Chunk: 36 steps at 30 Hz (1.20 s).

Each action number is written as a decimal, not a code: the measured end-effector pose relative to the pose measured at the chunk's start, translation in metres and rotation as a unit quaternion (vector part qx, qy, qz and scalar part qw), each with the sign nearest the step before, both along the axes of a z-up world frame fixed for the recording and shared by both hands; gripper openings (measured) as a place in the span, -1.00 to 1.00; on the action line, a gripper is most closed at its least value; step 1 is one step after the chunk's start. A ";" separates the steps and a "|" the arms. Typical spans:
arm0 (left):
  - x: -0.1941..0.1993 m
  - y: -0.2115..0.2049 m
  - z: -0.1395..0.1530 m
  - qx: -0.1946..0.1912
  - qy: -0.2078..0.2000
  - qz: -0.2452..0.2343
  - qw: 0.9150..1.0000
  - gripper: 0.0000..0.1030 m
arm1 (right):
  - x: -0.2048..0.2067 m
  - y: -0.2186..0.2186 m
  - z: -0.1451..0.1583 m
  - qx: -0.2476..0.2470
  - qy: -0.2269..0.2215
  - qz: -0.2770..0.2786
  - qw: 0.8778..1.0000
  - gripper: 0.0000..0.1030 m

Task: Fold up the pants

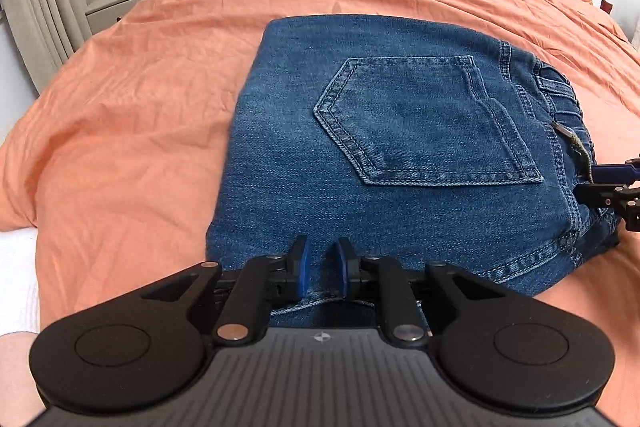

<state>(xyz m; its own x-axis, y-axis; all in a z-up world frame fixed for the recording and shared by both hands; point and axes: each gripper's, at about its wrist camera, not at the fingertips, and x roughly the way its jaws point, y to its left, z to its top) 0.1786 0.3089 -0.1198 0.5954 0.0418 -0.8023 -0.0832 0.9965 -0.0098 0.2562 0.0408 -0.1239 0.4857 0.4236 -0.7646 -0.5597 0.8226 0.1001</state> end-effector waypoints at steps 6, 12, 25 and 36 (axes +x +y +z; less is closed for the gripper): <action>-0.005 -0.007 0.008 0.020 -0.005 -0.012 1.000 -0.60 | 0.005 0.002 0.002 -0.006 0.003 0.004 1.000 -0.17; -0.014 -0.021 0.055 0.036 -0.029 -0.006 0.999 -0.55 | 0.011 0.003 0.035 -0.025 0.004 0.010 1.000 -0.08; -0.086 -0.087 0.193 0.061 -0.150 0.013 0.987 -0.47 | -0.068 -0.041 0.187 0.047 -0.116 0.010 0.992 0.41; -0.160 -0.144 0.228 0.062 -0.240 0.047 0.968 0.51 | -0.183 -0.090 0.245 0.106 -0.243 -0.010 0.964 0.58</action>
<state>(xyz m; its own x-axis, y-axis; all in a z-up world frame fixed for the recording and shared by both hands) 0.0187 0.1652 0.1086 0.8872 0.1912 -0.4198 -0.1884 0.9809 0.0487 0.0730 -0.0493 0.1212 0.7749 0.5319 -0.3416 -0.5669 0.8238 -0.0034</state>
